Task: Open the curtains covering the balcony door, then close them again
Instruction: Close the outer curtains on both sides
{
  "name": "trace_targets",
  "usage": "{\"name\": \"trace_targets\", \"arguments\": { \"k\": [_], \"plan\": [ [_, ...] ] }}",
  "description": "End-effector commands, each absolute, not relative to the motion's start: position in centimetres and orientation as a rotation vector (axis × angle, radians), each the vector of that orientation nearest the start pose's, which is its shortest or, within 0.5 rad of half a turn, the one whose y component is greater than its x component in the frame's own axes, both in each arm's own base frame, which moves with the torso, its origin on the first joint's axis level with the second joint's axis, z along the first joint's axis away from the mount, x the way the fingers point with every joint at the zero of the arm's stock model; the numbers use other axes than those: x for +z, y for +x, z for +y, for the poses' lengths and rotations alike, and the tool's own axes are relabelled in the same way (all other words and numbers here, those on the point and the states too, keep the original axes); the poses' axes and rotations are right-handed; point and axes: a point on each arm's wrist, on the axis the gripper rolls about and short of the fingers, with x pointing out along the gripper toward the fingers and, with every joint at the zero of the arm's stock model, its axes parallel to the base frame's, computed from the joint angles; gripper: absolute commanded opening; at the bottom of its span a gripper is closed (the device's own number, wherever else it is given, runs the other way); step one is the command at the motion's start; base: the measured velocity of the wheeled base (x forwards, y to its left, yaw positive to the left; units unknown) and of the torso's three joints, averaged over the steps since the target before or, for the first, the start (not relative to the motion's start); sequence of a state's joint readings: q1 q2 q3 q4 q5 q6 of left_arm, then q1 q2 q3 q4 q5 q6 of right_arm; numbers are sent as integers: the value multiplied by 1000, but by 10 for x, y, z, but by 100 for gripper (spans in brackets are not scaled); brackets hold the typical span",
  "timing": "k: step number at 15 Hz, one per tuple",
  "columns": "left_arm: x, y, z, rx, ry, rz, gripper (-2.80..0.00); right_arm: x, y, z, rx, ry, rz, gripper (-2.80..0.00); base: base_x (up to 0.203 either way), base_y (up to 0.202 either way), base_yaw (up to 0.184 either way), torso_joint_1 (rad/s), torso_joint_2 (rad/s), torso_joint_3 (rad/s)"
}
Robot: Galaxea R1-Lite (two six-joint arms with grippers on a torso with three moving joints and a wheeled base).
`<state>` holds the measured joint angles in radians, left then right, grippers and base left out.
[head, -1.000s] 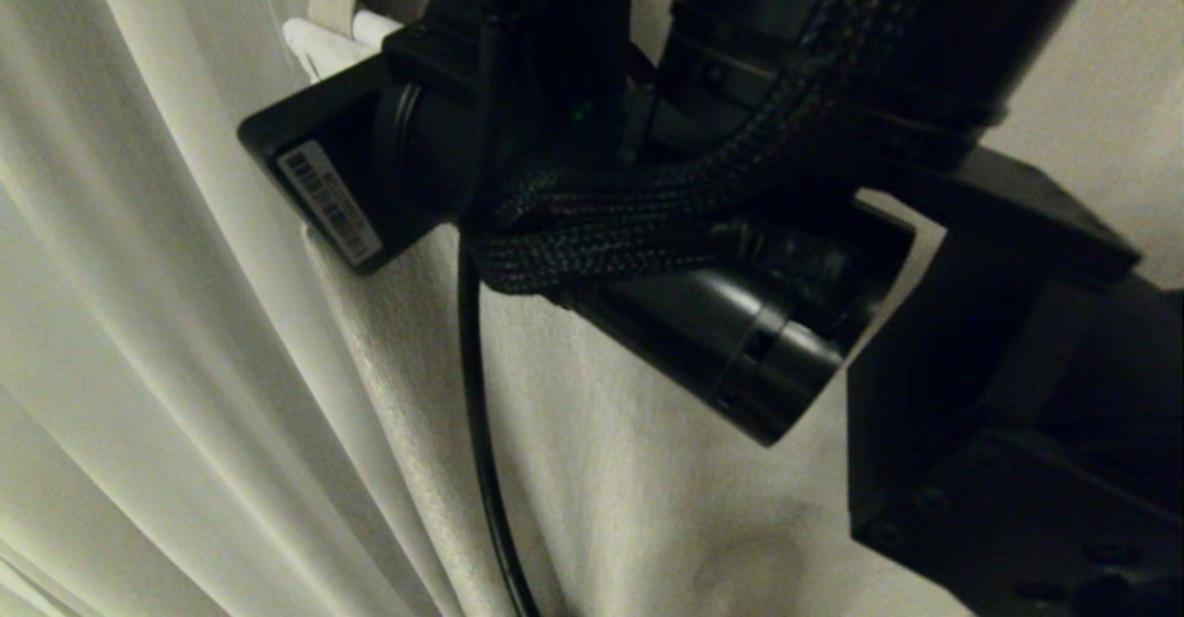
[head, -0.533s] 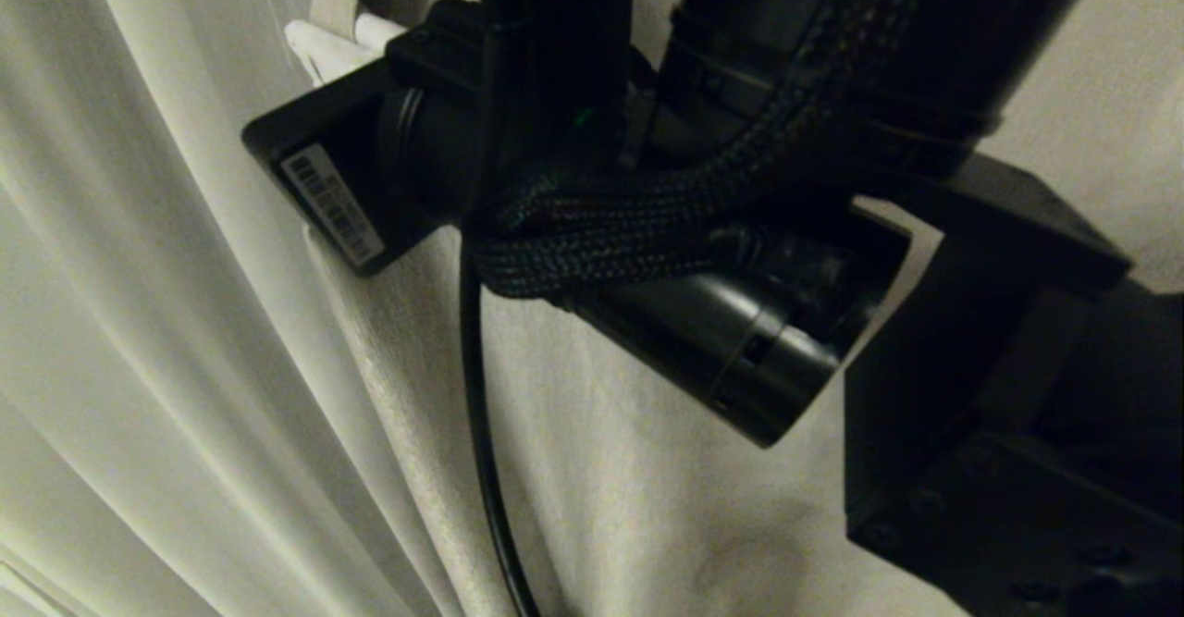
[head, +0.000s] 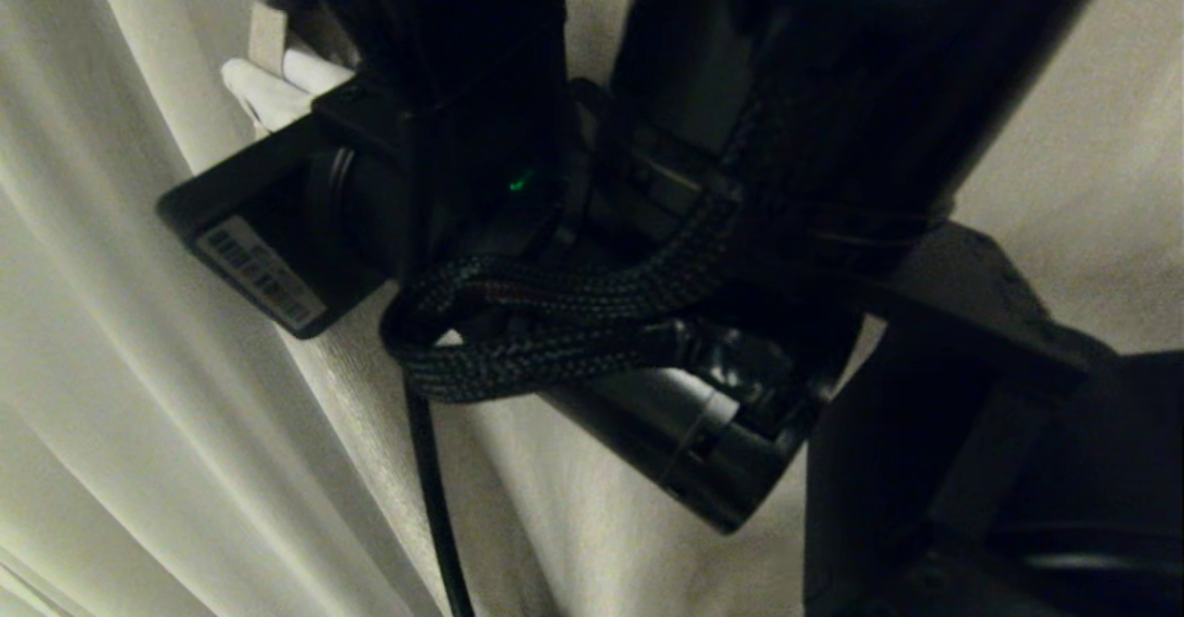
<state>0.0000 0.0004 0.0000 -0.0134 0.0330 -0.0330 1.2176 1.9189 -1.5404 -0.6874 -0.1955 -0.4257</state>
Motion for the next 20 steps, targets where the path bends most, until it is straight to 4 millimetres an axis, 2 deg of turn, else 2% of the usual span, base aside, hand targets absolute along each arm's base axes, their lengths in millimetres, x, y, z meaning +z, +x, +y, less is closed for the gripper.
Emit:
{"name": "trace_targets", "arguments": {
  "k": [1,3,6,12,15,17,20],
  "plan": [
    [77,-23,1,34,-34,-14,-280,315,137,367,925,-179,-450,-280,0,0,0,0,0,0],
    [77,-23,1,34,-34,-14,-280,313,136,366,917,-179,-446,-280,0,0,0,0,0,0],
    [77,-23,1,34,-34,-14,-280,319,135,362,903,-164,-457,-280,0,0,0,0,0,0],
    [77,-23,1,34,-34,-14,-280,346,147,326,811,-142,-473,-280,0,0,0,0,0,0],
    [77,-23,1,34,-34,-14,-280,346,165,295,736,-178,-438,-280,0,0,0,0,0,0],
    [77,-23,1,34,-34,-14,-280,343,178,265,667,-207,-407,-280,0,0,0,0,0,0],
    [77,-23,1,34,-34,-14,-280,338,190,208,540,-240,-344,-280,0,0,0,0,0,0]
  ]
}}
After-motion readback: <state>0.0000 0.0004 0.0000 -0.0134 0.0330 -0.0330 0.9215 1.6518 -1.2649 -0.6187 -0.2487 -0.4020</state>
